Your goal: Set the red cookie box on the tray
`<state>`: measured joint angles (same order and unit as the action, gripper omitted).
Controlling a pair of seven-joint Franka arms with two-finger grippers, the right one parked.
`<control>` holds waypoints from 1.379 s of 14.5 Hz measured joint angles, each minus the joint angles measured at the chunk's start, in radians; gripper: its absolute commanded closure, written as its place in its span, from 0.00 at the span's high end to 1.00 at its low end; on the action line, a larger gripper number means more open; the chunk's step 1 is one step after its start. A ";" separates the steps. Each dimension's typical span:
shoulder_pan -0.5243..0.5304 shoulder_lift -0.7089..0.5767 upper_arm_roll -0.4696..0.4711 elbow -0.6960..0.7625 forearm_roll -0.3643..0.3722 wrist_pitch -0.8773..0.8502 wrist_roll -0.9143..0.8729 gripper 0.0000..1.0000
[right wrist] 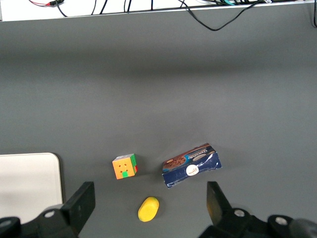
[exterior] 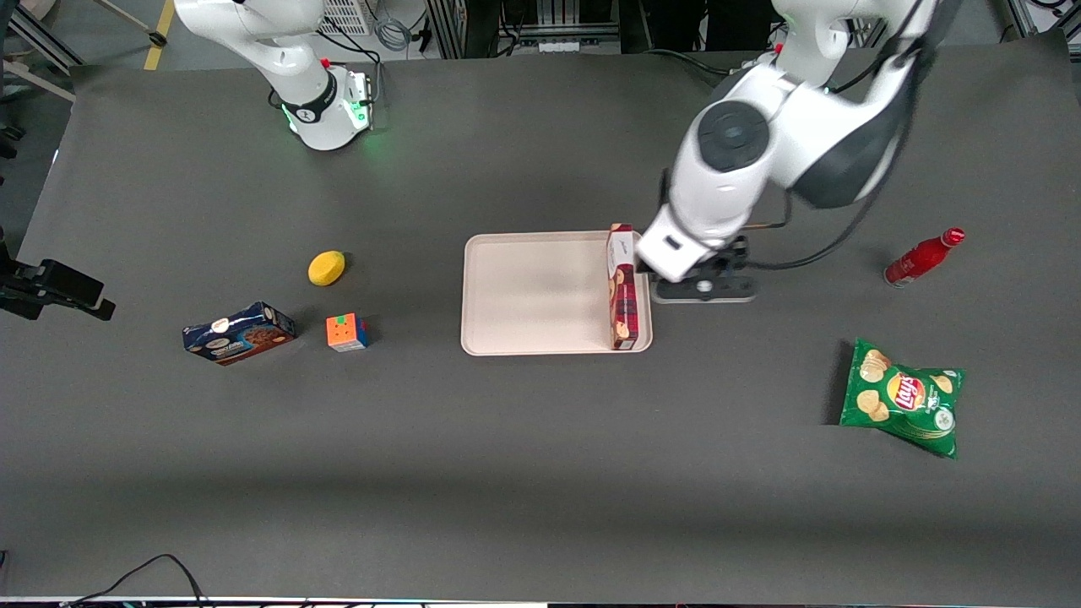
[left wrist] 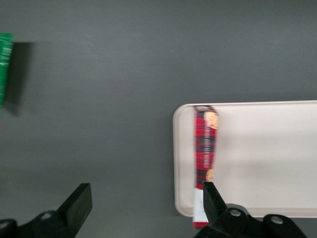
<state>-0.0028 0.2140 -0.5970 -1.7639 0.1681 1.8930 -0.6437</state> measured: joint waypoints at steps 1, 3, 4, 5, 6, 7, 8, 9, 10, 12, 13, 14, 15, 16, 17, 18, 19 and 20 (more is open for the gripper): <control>0.001 -0.041 0.045 0.002 -0.033 -0.029 0.056 1.00; 0.004 -0.119 0.156 0.003 -0.087 -0.082 0.193 1.00; 0.005 -0.150 0.214 0.003 -0.099 -0.105 0.246 1.00; 0.007 -0.175 0.271 0.003 -0.106 -0.124 0.298 1.00; 0.007 -0.196 0.325 0.003 -0.110 -0.137 0.352 1.00; 0.009 -0.214 0.373 0.003 -0.117 -0.147 0.407 1.00; 0.009 -0.228 0.410 0.004 -0.130 -0.159 0.448 1.00; 0.009 -0.240 0.440 0.006 -0.150 -0.174 0.473 1.00; 0.009 -0.247 0.455 0.011 -0.165 -0.193 0.482 1.00; 0.008 -0.252 0.460 0.021 -0.177 -0.222 0.486 1.00; 0.006 -0.252 0.459 0.024 -0.179 -0.228 0.486 1.00; 0.005 -0.252 0.459 0.025 -0.180 -0.230 0.486 1.00; 0.004 -0.252 0.459 0.026 -0.181 -0.231 0.486 1.00; 0.004 -0.252 0.459 0.026 -0.181 -0.232 0.486 1.00; 0.004 -0.252 0.459 0.026 -0.181 -0.234 0.486 1.00; 0.004 -0.252 0.459 0.026 -0.181 -0.235 0.486 1.00; 0.004 -0.252 0.459 0.026 -0.181 -0.235 0.486 1.00; 0.004 -0.252 0.459 0.028 -0.181 -0.235 0.486 1.00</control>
